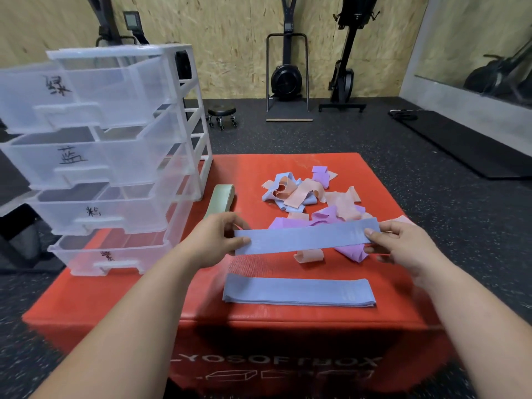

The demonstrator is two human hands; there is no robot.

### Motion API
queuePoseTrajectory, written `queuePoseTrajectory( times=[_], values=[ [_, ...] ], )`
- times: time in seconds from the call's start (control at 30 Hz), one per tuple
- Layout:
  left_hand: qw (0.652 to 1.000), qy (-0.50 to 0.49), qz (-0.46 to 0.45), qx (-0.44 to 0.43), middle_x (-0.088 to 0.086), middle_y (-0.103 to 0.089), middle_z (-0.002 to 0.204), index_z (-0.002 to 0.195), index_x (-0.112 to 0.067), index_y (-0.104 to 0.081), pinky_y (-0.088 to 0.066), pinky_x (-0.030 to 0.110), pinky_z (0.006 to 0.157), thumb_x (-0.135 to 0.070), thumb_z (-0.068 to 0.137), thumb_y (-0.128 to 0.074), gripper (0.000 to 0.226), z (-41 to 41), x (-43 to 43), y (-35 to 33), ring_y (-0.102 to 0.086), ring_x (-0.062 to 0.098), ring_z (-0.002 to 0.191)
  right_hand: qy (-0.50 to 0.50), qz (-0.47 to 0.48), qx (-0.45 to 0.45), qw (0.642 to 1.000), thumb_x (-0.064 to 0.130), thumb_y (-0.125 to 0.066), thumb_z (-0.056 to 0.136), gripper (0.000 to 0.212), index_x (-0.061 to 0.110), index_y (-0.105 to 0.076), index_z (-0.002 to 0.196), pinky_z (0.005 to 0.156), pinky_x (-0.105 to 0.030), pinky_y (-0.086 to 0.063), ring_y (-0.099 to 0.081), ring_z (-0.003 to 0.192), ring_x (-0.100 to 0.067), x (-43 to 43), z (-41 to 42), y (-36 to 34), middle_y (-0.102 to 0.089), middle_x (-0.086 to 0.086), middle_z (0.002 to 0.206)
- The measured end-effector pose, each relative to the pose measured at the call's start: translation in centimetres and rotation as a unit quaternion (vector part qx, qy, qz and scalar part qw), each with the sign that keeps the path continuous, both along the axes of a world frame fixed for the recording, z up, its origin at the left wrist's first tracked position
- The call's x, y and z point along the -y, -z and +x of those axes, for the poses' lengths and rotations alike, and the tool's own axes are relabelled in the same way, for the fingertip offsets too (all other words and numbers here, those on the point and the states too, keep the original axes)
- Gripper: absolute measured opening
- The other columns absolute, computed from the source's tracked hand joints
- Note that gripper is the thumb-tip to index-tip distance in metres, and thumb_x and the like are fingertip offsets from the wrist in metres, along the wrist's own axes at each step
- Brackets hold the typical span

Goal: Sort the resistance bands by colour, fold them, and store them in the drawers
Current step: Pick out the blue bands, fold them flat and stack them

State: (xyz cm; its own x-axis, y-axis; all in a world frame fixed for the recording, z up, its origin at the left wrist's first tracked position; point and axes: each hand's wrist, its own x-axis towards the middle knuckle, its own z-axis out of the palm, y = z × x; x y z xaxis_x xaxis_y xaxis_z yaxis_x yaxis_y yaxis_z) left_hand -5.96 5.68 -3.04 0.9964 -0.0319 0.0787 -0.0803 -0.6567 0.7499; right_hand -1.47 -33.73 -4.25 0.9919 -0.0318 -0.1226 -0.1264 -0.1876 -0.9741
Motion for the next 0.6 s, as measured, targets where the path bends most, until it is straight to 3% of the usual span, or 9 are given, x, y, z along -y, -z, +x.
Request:
queuePoseTrajectory(
  times=[0.17,0.37,0.6],
  values=[
    [0.999,-0.047,-0.018,0.004,0.000,-0.071,0.069,0.099,-0.022,-0.071,-0.060,0.043,0.077,-0.019,0.088,-0.085,0.018,-1.9,-0.3,0.2,-0.073,0.018,0.063,-0.042,-0.028,-0.039,0.998,0.021,-0.075,0.096,0.009,0.014,-0.076,0.100,0.069,-0.033,-0.055,-0.075,0.083,-0.020,0.4,-2.0,0.1,-0.080,-0.005,0.093],
    [0.997,-0.077,-0.005,0.009,-0.001,-0.070,0.080,0.094,-0.029,-0.070,-0.064,0.049,0.079,-0.021,0.085,-0.087,0.020,-3.6,-0.5,0.9,-0.074,0.020,0.064,-0.023,-0.027,-0.050,0.998,0.021,-0.079,0.092,0.008,0.015,-0.077,0.097,0.063,-0.029,-0.053,-0.064,0.074,-0.015,0.4,-3.5,0.2,-0.071,0.005,0.075],
    [0.994,-0.099,0.043,0.013,-0.005,-0.071,0.086,0.092,-0.034,-0.069,-0.062,0.041,0.075,-0.025,0.080,-0.087,0.023,-5.0,-0.4,1.8,-0.071,0.018,0.075,-0.024,-0.124,-0.017,0.992,0.019,-0.084,0.087,0.014,0.013,-0.075,0.097,0.062,-0.028,-0.047,-0.062,0.071,-0.017,0.0,-4.8,0.8,-0.071,-0.003,0.080]
  ],
)
